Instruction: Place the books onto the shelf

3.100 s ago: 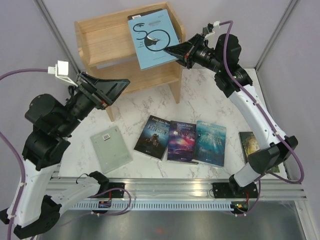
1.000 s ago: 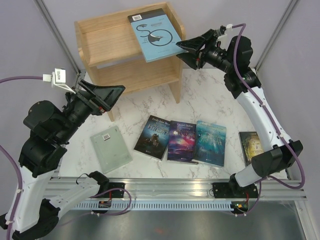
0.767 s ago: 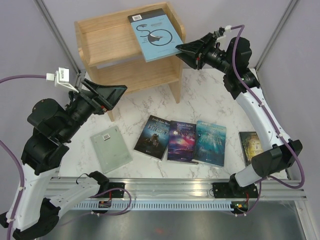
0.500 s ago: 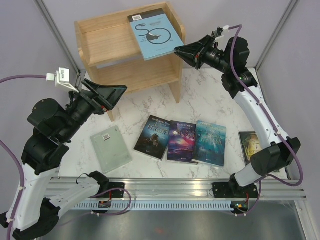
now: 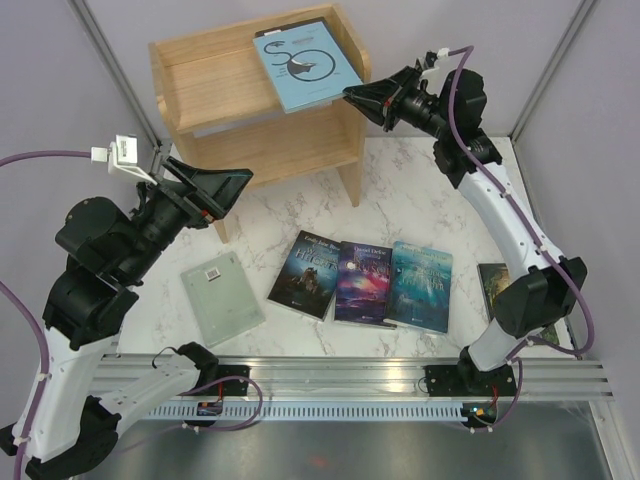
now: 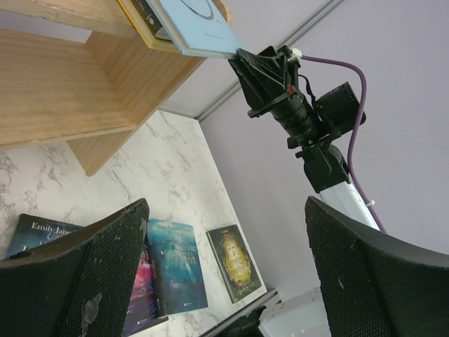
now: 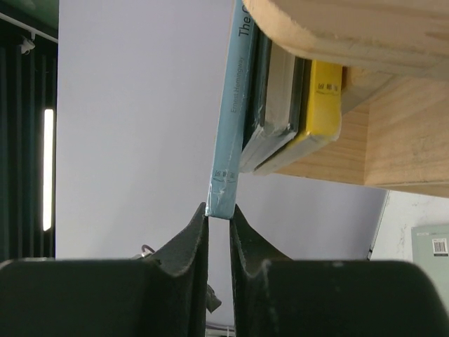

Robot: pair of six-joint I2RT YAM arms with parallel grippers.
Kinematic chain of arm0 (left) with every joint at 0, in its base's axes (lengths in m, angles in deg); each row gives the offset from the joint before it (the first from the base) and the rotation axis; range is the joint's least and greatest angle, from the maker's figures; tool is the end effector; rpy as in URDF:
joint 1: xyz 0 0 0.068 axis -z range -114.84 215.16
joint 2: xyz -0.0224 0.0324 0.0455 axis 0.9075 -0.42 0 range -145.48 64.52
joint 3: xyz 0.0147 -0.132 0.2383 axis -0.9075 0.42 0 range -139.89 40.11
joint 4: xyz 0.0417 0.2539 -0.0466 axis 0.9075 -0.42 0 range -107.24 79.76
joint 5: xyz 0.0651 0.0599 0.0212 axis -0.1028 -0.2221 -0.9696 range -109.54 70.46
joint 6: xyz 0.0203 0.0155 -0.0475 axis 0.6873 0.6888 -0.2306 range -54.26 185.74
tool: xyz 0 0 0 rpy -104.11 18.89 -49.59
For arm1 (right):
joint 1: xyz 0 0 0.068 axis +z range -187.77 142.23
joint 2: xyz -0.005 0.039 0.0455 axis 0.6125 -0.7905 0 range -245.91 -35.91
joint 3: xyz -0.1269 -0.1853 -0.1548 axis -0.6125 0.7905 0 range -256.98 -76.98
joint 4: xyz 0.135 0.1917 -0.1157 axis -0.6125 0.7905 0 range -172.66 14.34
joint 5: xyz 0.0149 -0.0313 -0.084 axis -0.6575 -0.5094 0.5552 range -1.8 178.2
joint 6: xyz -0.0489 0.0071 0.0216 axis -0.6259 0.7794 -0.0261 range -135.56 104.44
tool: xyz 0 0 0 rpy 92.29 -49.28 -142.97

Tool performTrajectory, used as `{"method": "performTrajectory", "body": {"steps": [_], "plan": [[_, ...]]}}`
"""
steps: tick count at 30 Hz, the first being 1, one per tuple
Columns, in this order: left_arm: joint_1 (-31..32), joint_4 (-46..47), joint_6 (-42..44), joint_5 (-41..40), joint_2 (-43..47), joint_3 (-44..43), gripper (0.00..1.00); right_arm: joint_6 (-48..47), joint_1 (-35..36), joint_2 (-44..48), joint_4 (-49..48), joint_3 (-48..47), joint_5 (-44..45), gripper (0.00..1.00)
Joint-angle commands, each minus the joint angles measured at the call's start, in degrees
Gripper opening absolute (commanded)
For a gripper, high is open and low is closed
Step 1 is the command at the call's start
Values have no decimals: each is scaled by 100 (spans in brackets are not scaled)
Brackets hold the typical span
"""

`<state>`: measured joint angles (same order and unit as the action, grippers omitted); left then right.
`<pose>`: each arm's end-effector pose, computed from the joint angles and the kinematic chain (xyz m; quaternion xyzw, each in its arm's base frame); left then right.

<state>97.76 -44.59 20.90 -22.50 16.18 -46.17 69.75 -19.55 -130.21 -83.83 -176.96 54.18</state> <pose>0.0938 -0.0578 0.5156 -0.0917 0.6784 -0.4420 0.5796 0.3550 0.1380 0.4730 0.1682 0.6498 0.6821 0.2902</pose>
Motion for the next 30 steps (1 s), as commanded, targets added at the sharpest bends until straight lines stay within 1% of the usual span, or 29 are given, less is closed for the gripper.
{"method": "performTrajectory", "body": {"steps": [1,9,17,28,29,30], "plan": [[18,33,300,-187,-79,-134,93,81,50,-185,-410,-416,159,6],[18,-107,432,-257,-167,-275,93,125,173,-580,-490,-706,317,0],[18,-239,503,-363,-211,-390,94,108,173,-756,-498,-794,396,0],[18,-239,406,-372,-167,-267,94,73,182,-923,-472,-882,370,0],[27,-230,397,-372,-159,-258,94,64,182,-915,-463,-882,361,0],[18,-230,388,-372,-150,-249,94,64,182,-915,-463,-874,335,3]]}}
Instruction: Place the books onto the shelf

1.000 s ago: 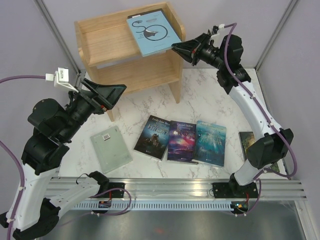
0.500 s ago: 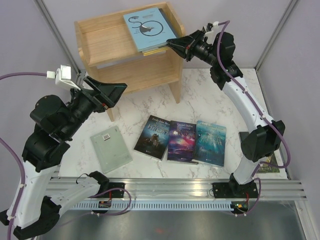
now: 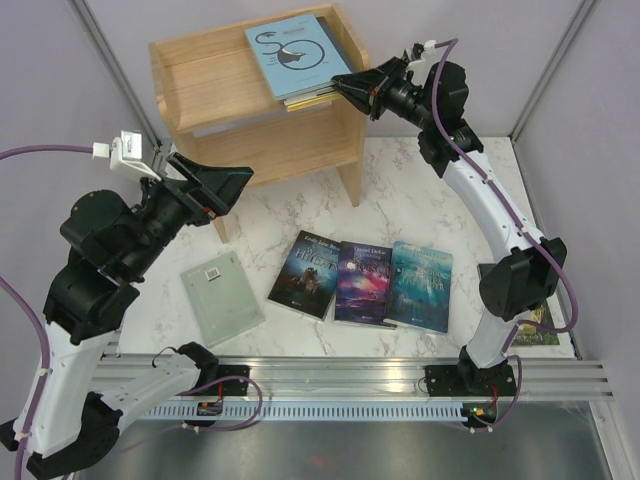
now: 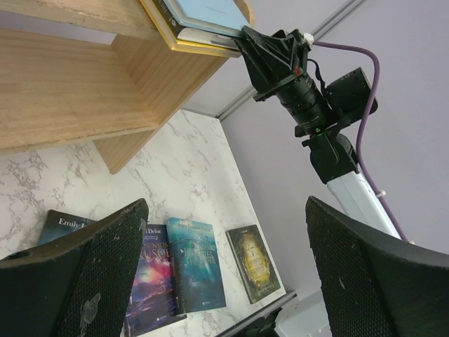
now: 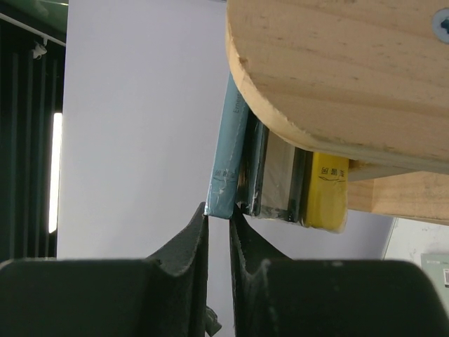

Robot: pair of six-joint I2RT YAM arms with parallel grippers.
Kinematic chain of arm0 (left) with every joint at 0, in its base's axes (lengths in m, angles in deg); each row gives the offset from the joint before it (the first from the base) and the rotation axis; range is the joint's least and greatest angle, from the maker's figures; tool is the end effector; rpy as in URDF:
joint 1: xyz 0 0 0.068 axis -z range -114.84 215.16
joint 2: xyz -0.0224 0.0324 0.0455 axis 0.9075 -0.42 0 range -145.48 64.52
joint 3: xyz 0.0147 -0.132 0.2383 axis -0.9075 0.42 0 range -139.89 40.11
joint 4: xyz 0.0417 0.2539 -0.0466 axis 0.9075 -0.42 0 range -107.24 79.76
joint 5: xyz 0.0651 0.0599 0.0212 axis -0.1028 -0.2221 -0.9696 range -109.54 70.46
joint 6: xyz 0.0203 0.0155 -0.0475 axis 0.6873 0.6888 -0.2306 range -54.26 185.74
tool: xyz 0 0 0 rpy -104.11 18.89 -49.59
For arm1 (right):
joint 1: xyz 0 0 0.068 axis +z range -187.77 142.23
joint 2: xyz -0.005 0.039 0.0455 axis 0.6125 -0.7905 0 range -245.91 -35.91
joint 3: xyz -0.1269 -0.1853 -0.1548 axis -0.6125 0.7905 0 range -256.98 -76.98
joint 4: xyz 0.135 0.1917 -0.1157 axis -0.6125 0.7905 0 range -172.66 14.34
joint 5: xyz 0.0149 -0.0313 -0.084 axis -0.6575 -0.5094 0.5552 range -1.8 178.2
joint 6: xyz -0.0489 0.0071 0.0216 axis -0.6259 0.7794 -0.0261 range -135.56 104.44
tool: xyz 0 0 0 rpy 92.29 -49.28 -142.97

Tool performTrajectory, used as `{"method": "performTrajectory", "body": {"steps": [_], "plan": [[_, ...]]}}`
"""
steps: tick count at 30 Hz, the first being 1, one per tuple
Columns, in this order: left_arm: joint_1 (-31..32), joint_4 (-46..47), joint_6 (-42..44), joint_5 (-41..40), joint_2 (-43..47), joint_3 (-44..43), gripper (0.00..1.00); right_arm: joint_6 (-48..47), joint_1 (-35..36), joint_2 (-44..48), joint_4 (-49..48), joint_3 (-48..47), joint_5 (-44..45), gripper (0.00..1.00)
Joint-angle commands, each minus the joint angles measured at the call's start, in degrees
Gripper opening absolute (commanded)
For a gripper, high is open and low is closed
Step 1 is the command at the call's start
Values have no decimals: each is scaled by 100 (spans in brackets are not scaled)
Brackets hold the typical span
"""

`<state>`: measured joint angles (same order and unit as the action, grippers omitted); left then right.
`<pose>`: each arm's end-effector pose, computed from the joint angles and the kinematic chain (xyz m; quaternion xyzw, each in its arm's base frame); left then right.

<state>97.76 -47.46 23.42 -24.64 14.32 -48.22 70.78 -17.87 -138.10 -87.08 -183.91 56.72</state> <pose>0.0995 -0.0599 0.5166 -0.0910 0.6955 -0.4082 0.5842 0.3865 0.1598 0.4681 0.1691 0.6352 0.6917 0.2990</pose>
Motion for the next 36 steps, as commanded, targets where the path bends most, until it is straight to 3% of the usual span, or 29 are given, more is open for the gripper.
{"method": "performTrajectory", "body": {"steps": [1,6,14,16,17,18,27,32,34,36], "plan": [[18,56,119,-158,45,-35,94,-48,5,-108,-129,-170,72,6],[18,56,93,-184,150,27,94,-100,-4,32,-120,-38,64,43],[18,-49,49,-193,273,97,94,-846,-197,779,634,233,230,59],[18,-67,23,-140,291,158,94,-1031,-320,1085,889,331,239,69],[18,-67,14,-114,300,185,94,-1197,-364,1174,987,418,248,75],[18,-76,5,-79,300,246,94,-1286,-451,1280,1075,480,248,98],[18,-58,-57,45,186,545,94,-1814,-733,2141,1515,1324,29,98],[18,-58,75,167,19,958,96,-2481,-733,2695,1962,2272,-200,98],[18,-14,233,483,-165,1248,100,-3023,-733,2854,2619,2693,-227,98],[18,-5,443,1288,-602,1458,100,-3578,-724,2898,3496,2801,185,98]]}}
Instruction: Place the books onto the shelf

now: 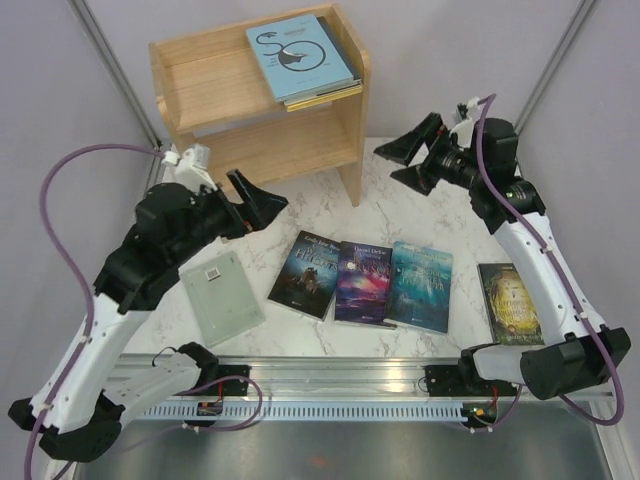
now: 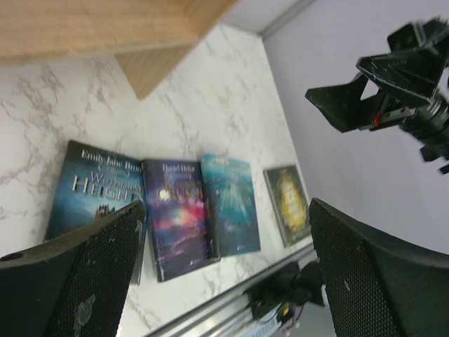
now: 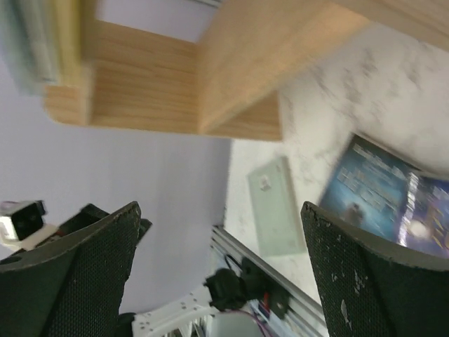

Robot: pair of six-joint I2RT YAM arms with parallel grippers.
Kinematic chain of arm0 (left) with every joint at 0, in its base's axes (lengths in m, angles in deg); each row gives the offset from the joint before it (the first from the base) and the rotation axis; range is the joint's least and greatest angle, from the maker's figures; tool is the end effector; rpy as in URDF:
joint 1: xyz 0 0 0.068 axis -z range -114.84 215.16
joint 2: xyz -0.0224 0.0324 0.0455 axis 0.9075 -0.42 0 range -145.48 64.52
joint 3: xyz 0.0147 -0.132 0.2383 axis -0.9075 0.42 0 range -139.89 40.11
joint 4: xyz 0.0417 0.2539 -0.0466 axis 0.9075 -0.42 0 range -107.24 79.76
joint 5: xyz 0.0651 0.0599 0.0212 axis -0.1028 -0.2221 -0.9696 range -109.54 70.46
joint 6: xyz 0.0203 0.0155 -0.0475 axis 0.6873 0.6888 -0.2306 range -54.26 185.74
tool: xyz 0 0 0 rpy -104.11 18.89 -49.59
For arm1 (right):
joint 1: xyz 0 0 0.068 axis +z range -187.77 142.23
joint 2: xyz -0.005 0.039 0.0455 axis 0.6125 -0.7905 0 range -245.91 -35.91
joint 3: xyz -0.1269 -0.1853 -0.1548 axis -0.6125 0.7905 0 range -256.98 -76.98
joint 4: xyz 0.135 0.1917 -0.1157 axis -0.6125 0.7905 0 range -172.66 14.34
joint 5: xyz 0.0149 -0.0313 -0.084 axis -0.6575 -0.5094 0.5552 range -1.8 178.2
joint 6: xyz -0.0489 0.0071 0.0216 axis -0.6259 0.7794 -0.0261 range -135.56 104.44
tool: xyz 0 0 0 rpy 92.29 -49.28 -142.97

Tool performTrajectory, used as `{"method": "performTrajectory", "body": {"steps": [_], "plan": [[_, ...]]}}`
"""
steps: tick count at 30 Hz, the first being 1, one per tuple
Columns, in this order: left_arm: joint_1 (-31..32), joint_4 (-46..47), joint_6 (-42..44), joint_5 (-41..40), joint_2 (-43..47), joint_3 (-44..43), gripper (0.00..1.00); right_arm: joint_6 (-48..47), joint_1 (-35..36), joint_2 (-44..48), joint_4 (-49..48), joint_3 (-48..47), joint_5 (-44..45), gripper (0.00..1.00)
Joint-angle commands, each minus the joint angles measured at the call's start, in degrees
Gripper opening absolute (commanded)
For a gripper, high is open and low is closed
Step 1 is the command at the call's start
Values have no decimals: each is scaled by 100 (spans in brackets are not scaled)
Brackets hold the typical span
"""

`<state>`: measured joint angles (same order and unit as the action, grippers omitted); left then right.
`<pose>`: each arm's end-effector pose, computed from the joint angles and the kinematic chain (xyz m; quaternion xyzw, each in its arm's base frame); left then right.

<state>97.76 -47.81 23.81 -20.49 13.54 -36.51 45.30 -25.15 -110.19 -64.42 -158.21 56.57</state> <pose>0.1317 -0.0835 0.4561 -0.0684 0.7737 -0.3762 0.5051 0.2755 0.0810 0.4364 0.1463 0.7496 0.5339 0.3629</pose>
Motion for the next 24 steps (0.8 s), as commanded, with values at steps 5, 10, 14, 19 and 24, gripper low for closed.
{"method": "performTrajectory", "body": {"steps": [5,10,14,19,24], "plan": [[10,134,660,1597,-1422,981,100,-2078,3,115,2702,1116,887,98],[27,1311,502,2678,-2335,2000,99,-2333,39,230,2518,2477,983,98],[115,2504,195,3205,-2959,2659,97,-2526,30,274,2483,3033,1335,98],[369,3474,-332,3435,-3505,2960,97,-2746,12,248,2483,3508,1792,98],[633,3930,-500,3479,-4234,2872,96,-2869,-32,-7,2352,3842,1933,98]]}}
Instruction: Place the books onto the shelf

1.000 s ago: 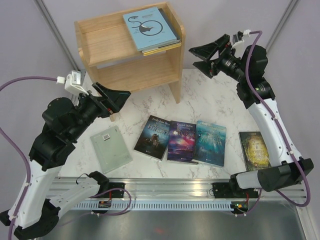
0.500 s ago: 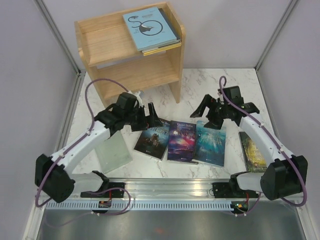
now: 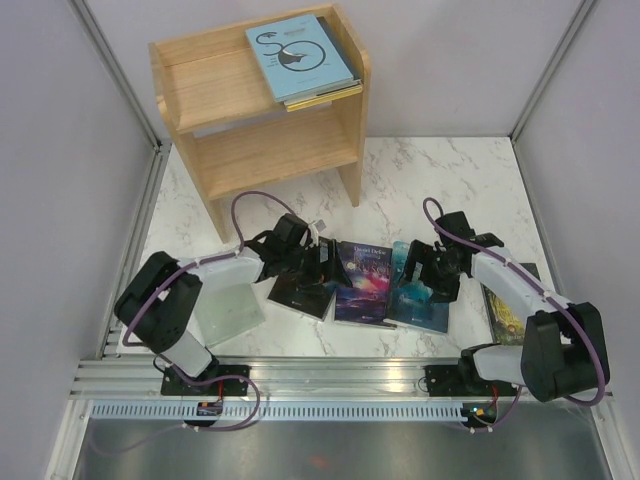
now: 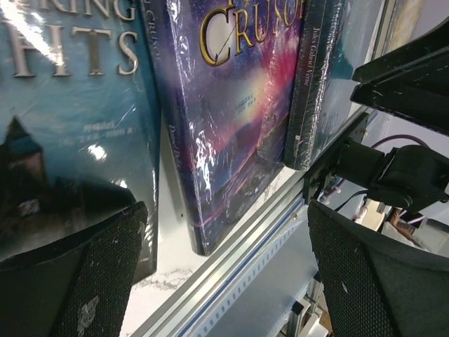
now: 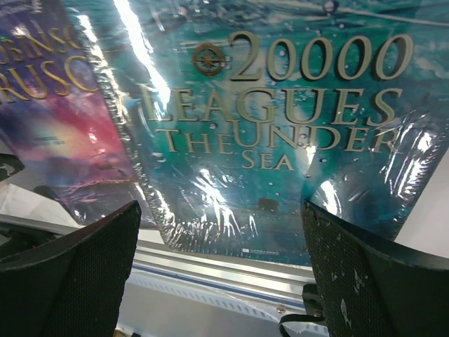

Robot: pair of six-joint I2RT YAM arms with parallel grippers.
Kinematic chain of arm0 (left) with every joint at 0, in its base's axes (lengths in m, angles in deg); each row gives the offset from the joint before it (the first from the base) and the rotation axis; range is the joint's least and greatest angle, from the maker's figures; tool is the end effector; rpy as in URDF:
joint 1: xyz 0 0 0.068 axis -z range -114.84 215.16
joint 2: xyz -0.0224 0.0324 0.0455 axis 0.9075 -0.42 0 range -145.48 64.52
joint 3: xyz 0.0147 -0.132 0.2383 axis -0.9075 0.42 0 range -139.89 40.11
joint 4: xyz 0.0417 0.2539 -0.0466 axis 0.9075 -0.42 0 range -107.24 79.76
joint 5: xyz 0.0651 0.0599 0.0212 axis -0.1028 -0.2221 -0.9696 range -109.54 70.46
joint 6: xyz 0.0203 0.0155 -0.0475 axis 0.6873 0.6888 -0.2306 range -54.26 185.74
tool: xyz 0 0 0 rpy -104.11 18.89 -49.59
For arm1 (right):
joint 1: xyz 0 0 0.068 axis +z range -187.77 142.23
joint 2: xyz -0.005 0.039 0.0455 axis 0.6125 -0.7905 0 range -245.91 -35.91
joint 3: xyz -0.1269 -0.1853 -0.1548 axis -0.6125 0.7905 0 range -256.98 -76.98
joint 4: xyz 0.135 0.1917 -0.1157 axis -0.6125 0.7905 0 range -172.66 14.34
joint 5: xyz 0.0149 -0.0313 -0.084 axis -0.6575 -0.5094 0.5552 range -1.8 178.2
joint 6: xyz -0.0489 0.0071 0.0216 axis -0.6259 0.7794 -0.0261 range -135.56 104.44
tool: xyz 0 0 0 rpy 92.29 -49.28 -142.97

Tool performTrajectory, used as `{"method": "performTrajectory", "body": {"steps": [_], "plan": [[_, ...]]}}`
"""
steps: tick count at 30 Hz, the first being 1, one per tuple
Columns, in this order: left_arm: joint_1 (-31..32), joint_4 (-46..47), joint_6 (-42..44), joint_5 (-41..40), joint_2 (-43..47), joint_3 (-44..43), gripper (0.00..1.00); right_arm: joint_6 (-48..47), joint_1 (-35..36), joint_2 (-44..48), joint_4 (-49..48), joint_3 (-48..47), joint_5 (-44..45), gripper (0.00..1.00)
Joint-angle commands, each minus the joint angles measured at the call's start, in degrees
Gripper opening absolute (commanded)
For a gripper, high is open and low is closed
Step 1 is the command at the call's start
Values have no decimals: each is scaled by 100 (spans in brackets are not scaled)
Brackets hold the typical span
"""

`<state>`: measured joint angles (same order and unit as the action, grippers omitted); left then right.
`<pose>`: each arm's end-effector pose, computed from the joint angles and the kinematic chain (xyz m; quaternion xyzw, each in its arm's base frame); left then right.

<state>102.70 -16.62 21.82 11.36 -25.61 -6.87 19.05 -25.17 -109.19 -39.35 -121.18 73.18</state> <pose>0.2333 -0.2023 0.1742 0.0416 0.9081 -0.4069 0.0896 0.2127 0.0571 0.1964 0.1674 0.9655 0.1792 0.0874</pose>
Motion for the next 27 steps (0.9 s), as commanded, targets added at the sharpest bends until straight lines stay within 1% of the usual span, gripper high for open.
{"method": "performTrajectory", "body": {"steps": [1,6,13,16,17,19,20,23,24,27], "plan": [[192,848,-327,277,-434,-92,96,-262,-30,-143,-191,236,263,98],[245,1032,-450,268,-1005,-66,94,-271,-56,-363,-472,447,114,98],[289,1779,-837,549,-1340,172,92,-279,-56,-530,-648,553,9,98],[315,2157,-1039,680,-1376,215,87,-271,-56,-582,-736,623,-61,98],[315,2488,-1205,733,-1376,251,85,-262,-65,-609,-788,641,-70,98],[315,2981,-1451,865,-1393,425,84,-244,-56,-644,-842,711,-140,98],[315,3462,-1731,900,-1428,470,82,-244,-56,-679,-894,729,-158,98],[342,4203,-2285,1059,-1560,646,76,-200,-65,-697,-964,782,-229,98],[359,4623,-2401,1076,-1665,672,75,-192,-56,-688,-973,808,-237,98],[508,4917,-2621,1138,-1832,638,73,-192,-56,-671,-1009,826,-281,98]]}}
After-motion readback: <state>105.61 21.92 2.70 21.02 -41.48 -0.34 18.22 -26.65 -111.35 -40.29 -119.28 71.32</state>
